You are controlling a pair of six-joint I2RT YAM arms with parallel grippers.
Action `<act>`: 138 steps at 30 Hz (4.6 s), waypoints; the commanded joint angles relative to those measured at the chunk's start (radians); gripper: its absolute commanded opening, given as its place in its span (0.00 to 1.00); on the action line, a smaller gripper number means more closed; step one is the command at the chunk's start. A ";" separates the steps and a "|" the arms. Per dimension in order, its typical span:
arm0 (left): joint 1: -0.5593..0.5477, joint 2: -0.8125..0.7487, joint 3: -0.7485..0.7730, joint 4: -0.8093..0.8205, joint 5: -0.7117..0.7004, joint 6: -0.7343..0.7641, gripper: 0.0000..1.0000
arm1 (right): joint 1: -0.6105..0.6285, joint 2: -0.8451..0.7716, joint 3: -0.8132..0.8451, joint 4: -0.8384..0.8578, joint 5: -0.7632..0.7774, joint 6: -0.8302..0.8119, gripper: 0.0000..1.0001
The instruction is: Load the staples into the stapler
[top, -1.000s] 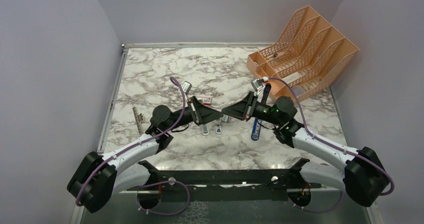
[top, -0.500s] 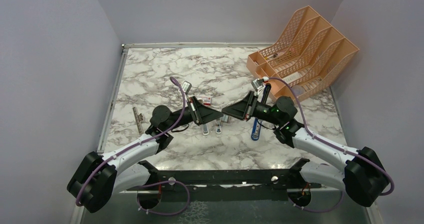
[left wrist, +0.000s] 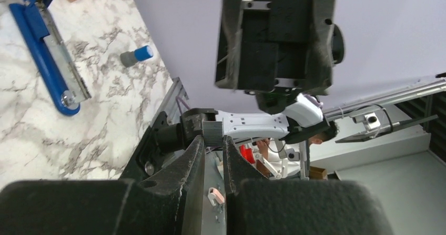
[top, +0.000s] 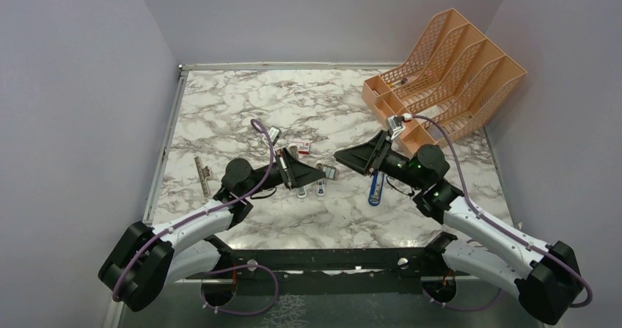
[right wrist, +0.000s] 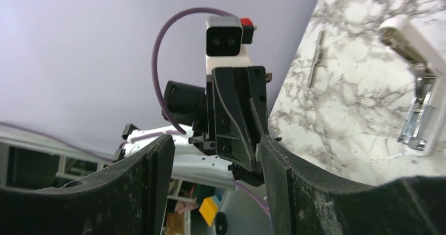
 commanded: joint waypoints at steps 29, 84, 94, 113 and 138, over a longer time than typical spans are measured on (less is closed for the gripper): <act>-0.315 0.309 0.394 -1.315 -0.695 0.579 0.16 | -0.003 -0.057 0.108 -0.711 0.420 -0.154 0.62; -0.327 -0.061 0.647 -1.367 -1.568 0.905 0.97 | 0.486 0.659 0.454 -0.970 0.665 -0.047 0.69; -0.327 -0.082 0.615 -1.364 -1.597 0.871 0.98 | 0.546 0.876 0.649 -1.086 0.736 -0.066 0.66; -0.315 -0.070 0.636 -1.457 -1.764 0.801 0.95 | 0.558 0.983 0.753 -1.146 0.842 -0.097 0.47; -0.258 -0.015 0.652 -1.477 -1.706 0.813 0.95 | 0.564 0.947 0.710 -1.163 0.755 -0.290 0.16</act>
